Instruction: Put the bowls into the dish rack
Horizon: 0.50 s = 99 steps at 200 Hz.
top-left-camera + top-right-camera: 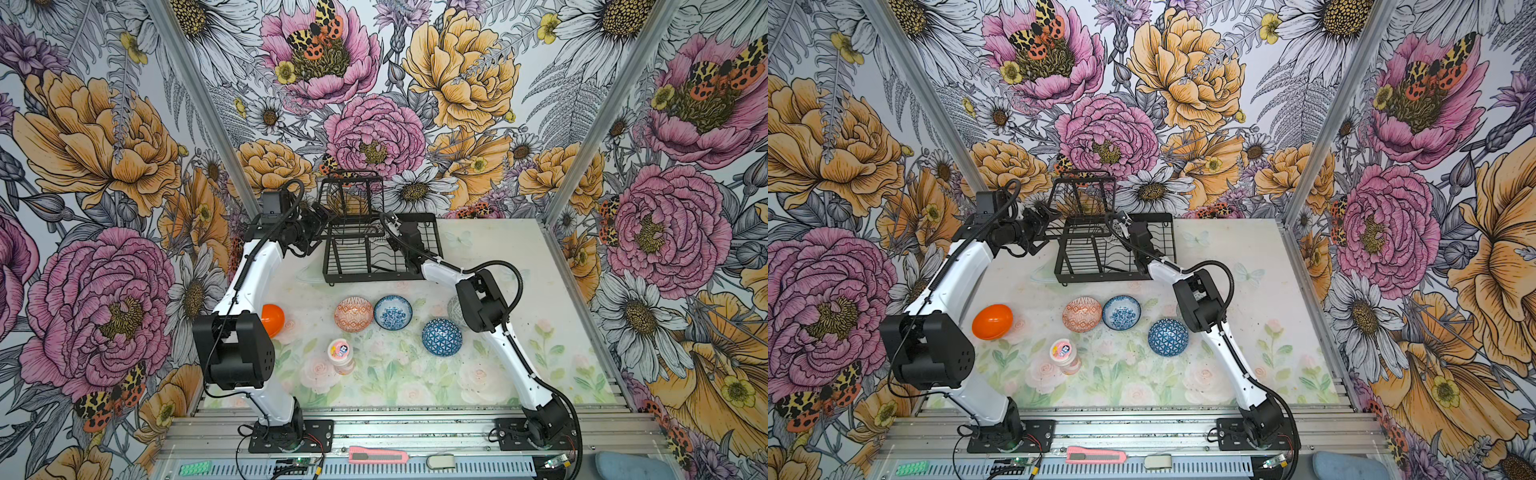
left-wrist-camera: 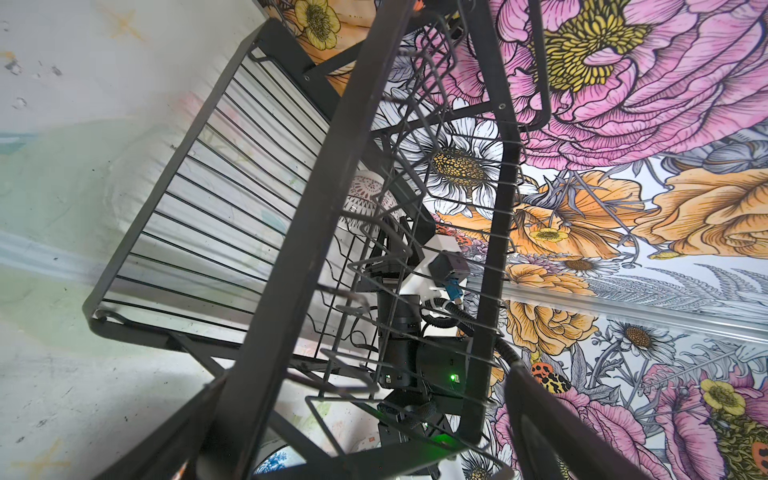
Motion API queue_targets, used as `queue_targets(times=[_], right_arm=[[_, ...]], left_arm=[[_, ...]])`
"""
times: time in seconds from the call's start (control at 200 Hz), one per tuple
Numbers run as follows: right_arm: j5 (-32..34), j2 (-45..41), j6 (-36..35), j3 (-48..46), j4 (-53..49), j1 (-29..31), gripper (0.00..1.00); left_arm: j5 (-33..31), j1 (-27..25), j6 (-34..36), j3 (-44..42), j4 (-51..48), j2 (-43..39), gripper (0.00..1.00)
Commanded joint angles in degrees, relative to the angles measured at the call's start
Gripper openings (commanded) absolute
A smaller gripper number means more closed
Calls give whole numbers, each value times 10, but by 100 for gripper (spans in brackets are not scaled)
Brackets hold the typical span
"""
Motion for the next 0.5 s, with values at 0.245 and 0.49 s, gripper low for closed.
queue_targets(times=[0.245,0.49], right_arm=[[21,-68,17,-23,43,-12,32],[6,-92,16,-60,56,-12,38]], left_arm=[[-14,9,4,8,0,-12,99],[-18,14,1,-4,1,-22,99]])
